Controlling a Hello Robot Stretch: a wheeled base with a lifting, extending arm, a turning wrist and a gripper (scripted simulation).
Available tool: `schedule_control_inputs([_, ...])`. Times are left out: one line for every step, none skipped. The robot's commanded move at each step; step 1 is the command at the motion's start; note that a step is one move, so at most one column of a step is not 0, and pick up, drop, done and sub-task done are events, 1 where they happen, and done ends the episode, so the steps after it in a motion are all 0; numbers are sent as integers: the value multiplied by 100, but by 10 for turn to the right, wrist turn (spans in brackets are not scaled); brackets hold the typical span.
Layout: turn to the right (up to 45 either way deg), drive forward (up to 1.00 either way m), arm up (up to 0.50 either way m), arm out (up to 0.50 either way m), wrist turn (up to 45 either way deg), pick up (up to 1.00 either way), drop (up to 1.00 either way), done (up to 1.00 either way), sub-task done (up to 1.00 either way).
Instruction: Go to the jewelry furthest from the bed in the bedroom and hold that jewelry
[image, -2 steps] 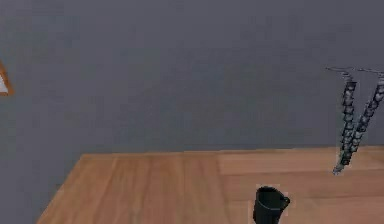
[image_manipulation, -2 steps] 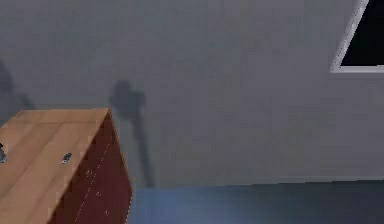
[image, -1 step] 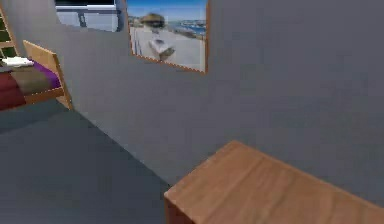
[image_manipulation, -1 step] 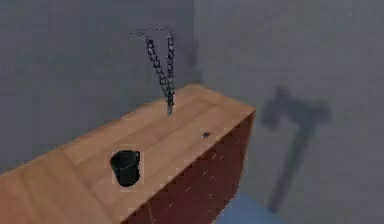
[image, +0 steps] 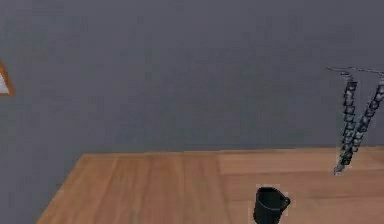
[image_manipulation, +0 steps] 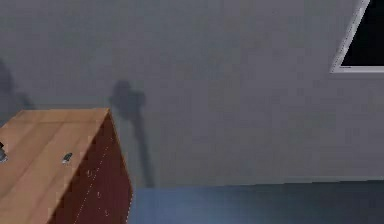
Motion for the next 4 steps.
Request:
schedule_control_inputs([450, 0, 0, 0, 0, 0, 0, 0, 0])
schedule_control_inputs([270, 0, 0, 0, 0, 0, 0, 0, 0])
schedule_control_inputs([0, 40, 0, 0, 0, 0, 0, 0, 0])
schedule_control_inputs([-450, 0, 0, 0, 0, 0, 0, 0, 0])
